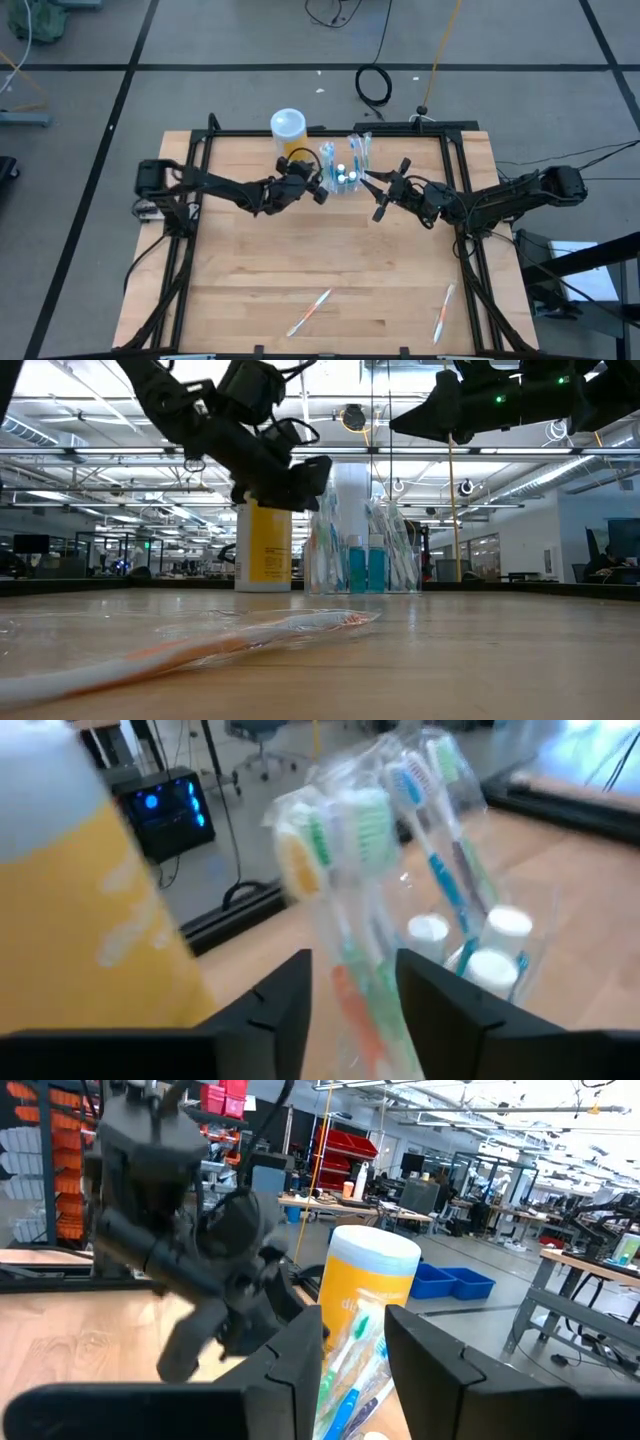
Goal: Pick & Place toothbrushing station
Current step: Put the right orange toothbrush into the transparent organizer
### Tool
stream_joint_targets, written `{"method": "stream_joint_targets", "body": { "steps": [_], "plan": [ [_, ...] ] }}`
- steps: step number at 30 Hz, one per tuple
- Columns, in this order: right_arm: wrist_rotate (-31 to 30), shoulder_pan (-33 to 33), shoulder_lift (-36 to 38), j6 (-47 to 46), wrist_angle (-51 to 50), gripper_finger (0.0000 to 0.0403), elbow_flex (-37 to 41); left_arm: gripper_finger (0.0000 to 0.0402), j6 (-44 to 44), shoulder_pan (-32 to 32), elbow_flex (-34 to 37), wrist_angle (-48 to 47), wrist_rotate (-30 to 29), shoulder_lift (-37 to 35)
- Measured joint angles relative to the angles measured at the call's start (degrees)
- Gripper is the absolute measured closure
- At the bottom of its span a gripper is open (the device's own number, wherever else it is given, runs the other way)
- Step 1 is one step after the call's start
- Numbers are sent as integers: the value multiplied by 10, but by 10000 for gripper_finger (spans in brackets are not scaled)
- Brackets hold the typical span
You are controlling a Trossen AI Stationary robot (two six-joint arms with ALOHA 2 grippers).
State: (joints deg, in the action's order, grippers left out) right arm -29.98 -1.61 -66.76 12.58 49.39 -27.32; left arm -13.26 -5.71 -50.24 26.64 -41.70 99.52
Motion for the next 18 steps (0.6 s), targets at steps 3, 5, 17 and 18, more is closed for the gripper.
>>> {"method": "stream_joint_targets", "body": {
  "steps": [3,5,17,18],
  "plan": [
    [0,0,0,-28,0,300,0,227,-14,6,0,-78,16,-49],
    [0,0,0,-46,0,300,0,215,-30,13,0,-123,46,-81],
    [0,0,0,-91,-28,300,0,226,-129,119,0,-232,493,-133],
    [0,0,0,-95,-28,300,0,231,-128,135,0,-237,500,-132]
  ]
}}
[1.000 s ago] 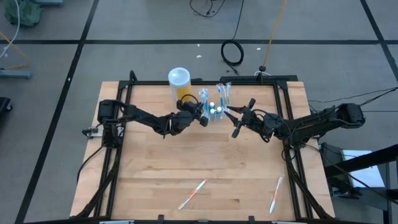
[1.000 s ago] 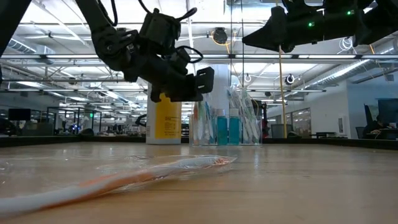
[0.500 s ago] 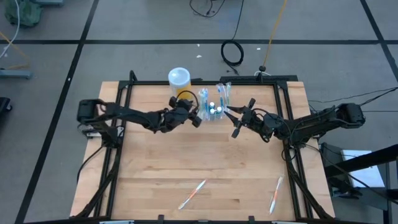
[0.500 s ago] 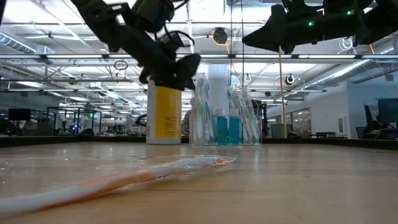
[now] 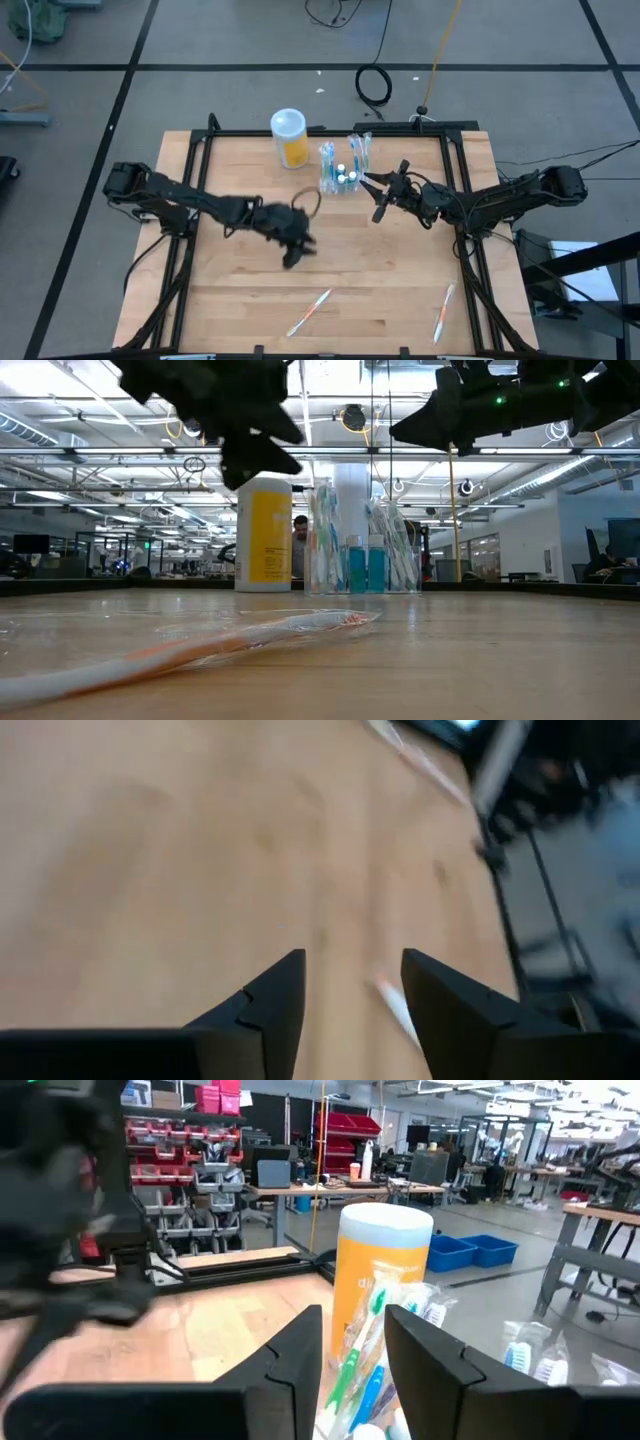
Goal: Pick & Place toothbrushing station
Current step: Put the right orange toothbrush into the transparent organizer
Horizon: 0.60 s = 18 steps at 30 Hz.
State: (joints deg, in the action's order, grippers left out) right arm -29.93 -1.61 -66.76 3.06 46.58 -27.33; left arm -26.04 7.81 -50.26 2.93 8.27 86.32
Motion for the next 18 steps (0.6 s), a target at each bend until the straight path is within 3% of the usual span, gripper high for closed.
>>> {"method": "stream_joint_targets", "body": {
  "steps": [4,7,10,18],
  "plan": [
    [5,0,0,-17,-3,300,0,248,9,65,0,5,-30,11],
    [66,1,0,-14,-13,300,0,258,21,100,0,7,-67,13],
    [129,-4,0,47,-10,302,0,265,40,126,0,-7,-69,17],
    [137,-86,3,169,-3,324,-27,270,67,148,0,1,-69,16]
  ]
}}
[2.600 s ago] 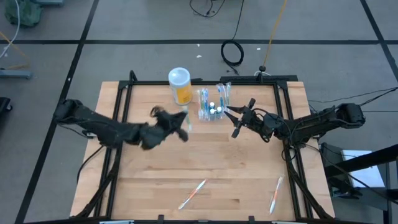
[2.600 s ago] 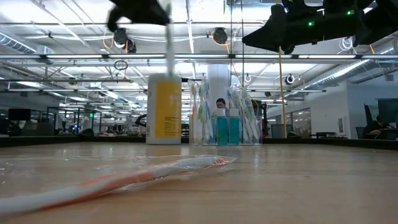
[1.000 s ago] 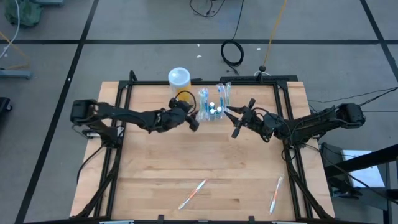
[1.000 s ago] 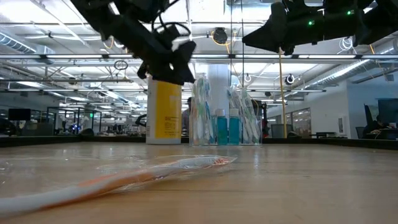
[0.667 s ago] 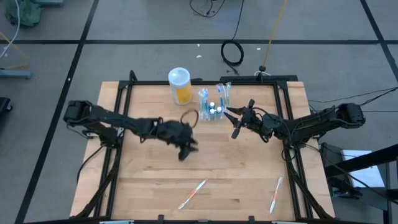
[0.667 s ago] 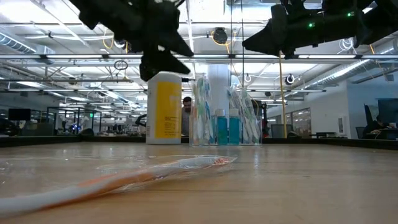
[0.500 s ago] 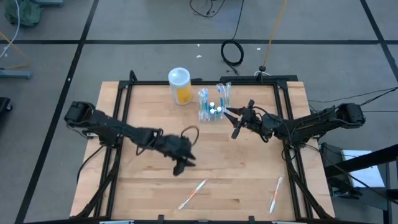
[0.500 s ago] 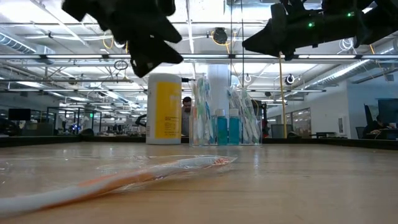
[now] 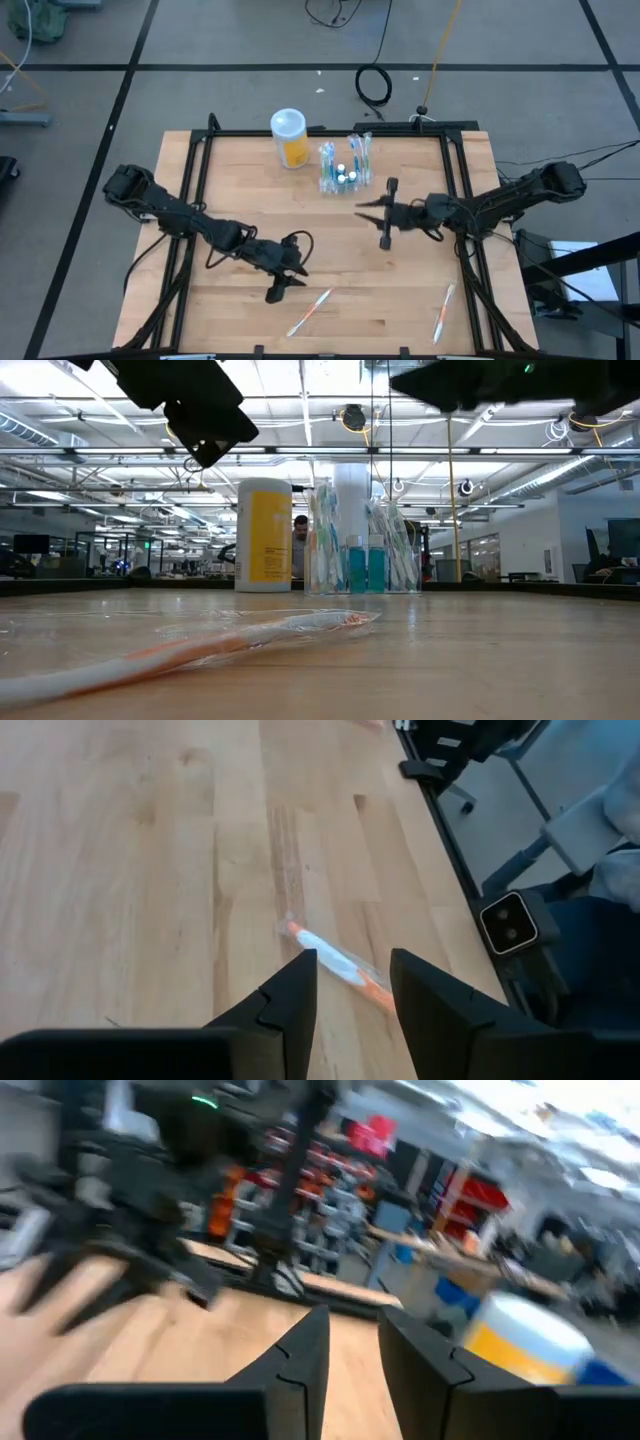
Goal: Pick & Place toothbrushing station
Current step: Put the right orange toothbrush into the transparent organizer
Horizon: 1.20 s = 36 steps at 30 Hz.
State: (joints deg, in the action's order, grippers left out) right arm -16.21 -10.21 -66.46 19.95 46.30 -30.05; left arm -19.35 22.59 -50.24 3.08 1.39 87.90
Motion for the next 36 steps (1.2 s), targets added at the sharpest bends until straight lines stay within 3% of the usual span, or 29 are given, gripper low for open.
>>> {"method": "stream_joint_targets", "body": {
  "steps": [3,7,9,13,17,23,28,31,36],
  "plan": [
    [15,-45,0,27,2,328,-24,270,9,-1,0,0,0,0],
    [127,-94,0,19,1,330,-51,270,16,-7,0,0,0,0],
    [150,-120,-2,5,3,330,-63,270,17,-9,0,0,0,0],
    [110,-167,-36,14,-9,330,-66,270,15,-15,0,0,0,0],
    [36,-194,-68,-20,-86,330,-65,270,19,-20,0,0,-1,0],
    [25,-216,-59,-287,-283,330,-65,270,-2,-25,0,1,-28,0],
    [137,-218,-19,-453,-494,330,-65,270,-17,-24,0,3,-58,0],
    [195,-218,4,-648,-616,330,-65,270,-39,-24,0,2,-64,0],
    [240,-222,30,-940,-778,326,-65,270,-46,-24,0,2,-65,0]
  ]
}}
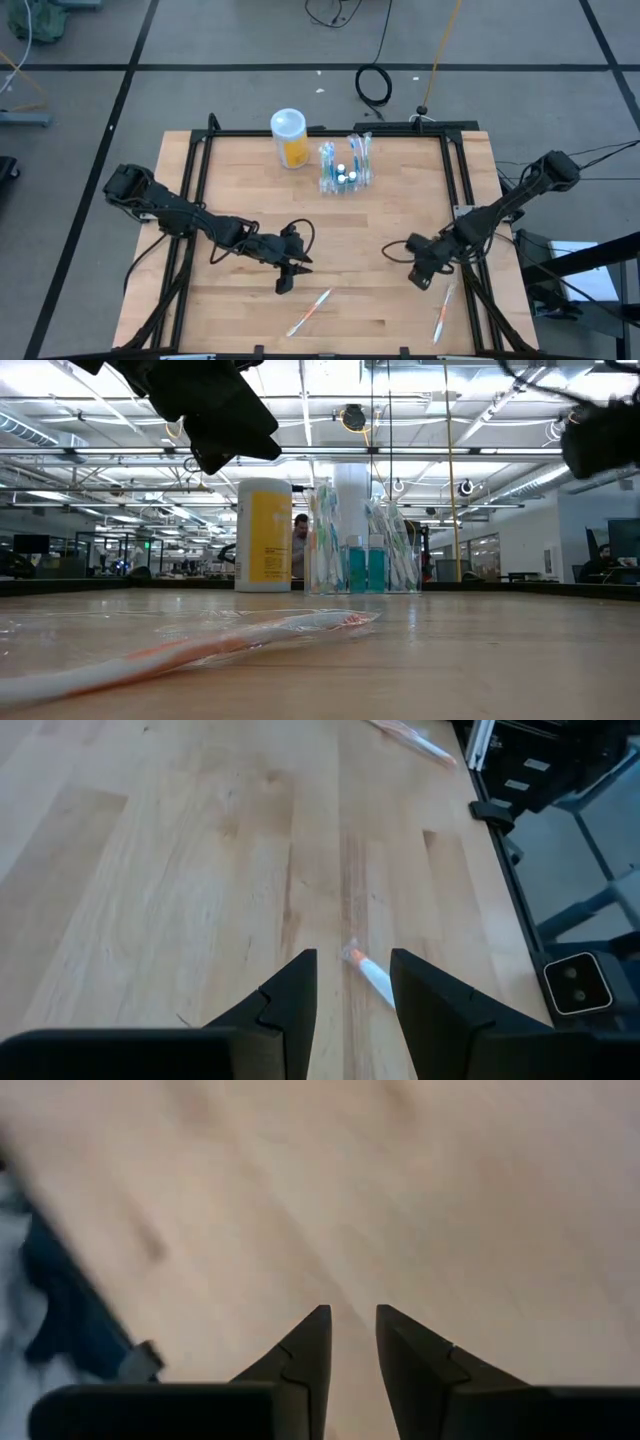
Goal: Pick & Place toothbrushing station
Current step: Put the right orange toothbrush into the transparent organizer
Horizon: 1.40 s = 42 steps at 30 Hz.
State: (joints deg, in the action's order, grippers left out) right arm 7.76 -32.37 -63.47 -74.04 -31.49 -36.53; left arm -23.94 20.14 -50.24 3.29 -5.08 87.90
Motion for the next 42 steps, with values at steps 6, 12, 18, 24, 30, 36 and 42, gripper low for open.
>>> {"method": "stream_joint_targets", "body": {
  "steps": [6,12,18,24,30,36,42],
  "plan": [
    [37,-41,2,-180,-64,303,0,270,20,0,0,0,0,0],
    [78,-92,2,-328,-47,282,0,270,49,0,0,-1,0,0],
    [91,-138,-9,-477,-45,269,0,270,79,0,0,-1,0,0],
    [148,-161,-34,-557,-49,268,2,270,87,0,0,-1,0,0],
    [149,-161,-42,-557,-42,266,46,270,79,0,0,-1,0,0],
    [158,-151,-39,-486,25,273,121,270,68,0,0,-1,0,0],
    [171,-120,-40,-415,30,296,131,270,53,0,0,3,0,0]
  ]
}}
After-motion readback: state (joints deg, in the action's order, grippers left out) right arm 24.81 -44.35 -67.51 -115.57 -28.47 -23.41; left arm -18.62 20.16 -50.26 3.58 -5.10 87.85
